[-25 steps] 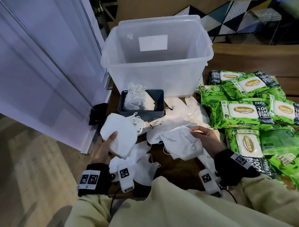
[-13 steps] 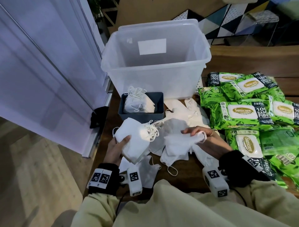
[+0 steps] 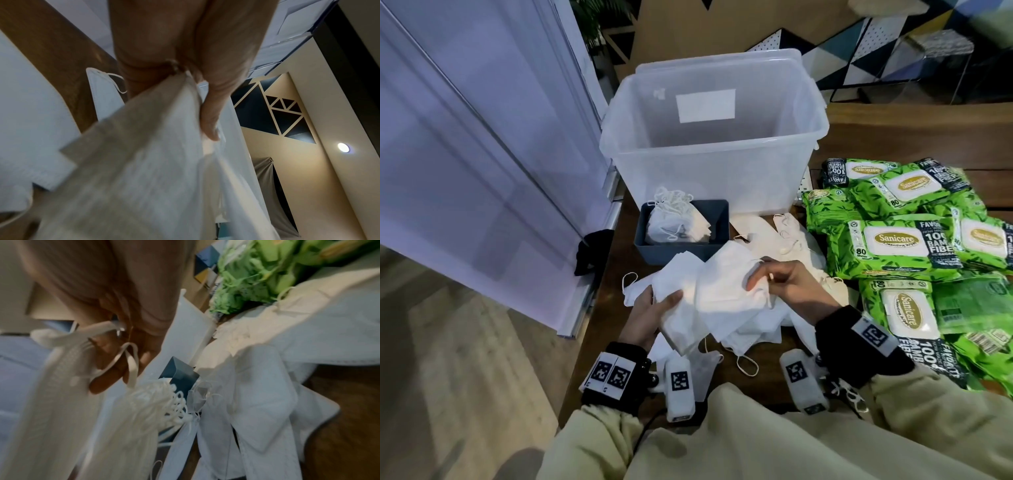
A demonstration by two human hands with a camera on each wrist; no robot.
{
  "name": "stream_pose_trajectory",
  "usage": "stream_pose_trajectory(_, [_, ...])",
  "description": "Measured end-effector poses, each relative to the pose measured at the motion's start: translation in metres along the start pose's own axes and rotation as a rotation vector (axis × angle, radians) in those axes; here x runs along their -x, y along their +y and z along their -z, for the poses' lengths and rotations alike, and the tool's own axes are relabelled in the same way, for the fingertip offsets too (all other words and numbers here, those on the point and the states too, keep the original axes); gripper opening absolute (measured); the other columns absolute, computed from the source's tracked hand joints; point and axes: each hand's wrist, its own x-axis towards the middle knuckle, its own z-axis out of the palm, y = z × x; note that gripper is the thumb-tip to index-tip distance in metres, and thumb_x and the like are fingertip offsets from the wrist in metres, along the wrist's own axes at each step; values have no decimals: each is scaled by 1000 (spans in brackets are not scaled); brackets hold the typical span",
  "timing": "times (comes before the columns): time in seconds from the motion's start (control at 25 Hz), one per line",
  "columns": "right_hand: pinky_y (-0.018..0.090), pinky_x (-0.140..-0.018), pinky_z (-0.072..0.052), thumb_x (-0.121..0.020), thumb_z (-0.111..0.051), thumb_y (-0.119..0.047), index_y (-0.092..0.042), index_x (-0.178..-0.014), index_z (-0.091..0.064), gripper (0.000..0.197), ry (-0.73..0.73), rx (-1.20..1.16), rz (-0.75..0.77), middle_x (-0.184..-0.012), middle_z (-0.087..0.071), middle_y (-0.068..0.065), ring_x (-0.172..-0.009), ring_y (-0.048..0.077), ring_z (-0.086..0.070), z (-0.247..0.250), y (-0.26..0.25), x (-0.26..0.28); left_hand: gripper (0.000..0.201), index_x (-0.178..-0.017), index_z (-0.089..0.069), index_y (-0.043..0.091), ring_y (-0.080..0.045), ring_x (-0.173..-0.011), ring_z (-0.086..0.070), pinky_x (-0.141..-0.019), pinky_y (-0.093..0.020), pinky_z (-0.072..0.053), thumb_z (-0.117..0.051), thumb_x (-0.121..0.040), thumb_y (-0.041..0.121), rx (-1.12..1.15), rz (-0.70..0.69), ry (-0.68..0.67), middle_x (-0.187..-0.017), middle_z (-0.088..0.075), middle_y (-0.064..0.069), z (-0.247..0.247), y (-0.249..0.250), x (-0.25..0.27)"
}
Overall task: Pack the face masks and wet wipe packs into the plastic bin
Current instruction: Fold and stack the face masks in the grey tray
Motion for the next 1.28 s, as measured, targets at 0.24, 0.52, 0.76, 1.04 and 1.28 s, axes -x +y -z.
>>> stream_pose_trajectory(0.24, [37, -86, -43, -70, -41, 26, -32, -72, -70, 65, -71, 357, 31, -99, -59, 10, -97, 29, -58, -18, 14, -35, 41, -128, -50, 5, -27, -109, -60, -83, -34, -53, -54, -93, 25, 35, 29, 31, -122, -62, -12, -10, 1, -4])
stream_pose_trajectory(0.52, [30, -98, -43, -73, -38, 21, -18, -90, -75, 56, -113, 533, 18, -115, -58, 15, -112, 28, -53, -41, 18, -46, 55, -128, -51, 8, -30, -110, -60, -96, -48, -49, -71, -80, 22, -92, -41, 92, -123, -62, -12, -4, -4, -14])
stream_pose_trajectory(0.76, [25, -87, -41, -79, -40, 19, -11, -91, -74, 46, -87, 441, -12, -103, -62, 1, -102, 24, -57, -45, 27, -49, 52, -127, -52, 9, -30, -108, -61, -96, -50, -48, -71, -80, 20, -105, -62, 168, -120, -63, -11, 4, -8, -17])
stream_pose_trajectory(1.04, [32, -100, -38, -82, -69, -14, -16, -123, -43, 49, 41, 191, -26, -124, -45, 1, -117, 13, -45, -44, 49, -46, 44, -121, -57, 7, -29, -101, -65, -88, -43, -52, -70, -80, 17, -97, -69, 102, -113, -67, -13, 16, -7, -13])
stream_pose_trajectory(1.28, [27, -104, -39, -72, -79, -26, -14, -140, -28, 86, -115, 245, -199, -137, -42, 4, -128, 16, -40, -48, 34, -58, 66, -124, -55, 12, -26, -104, -64, -91, -43, -52, -80, -67, 33, -183, -58, -18, -115, -67, -8, 0, -4, -10])
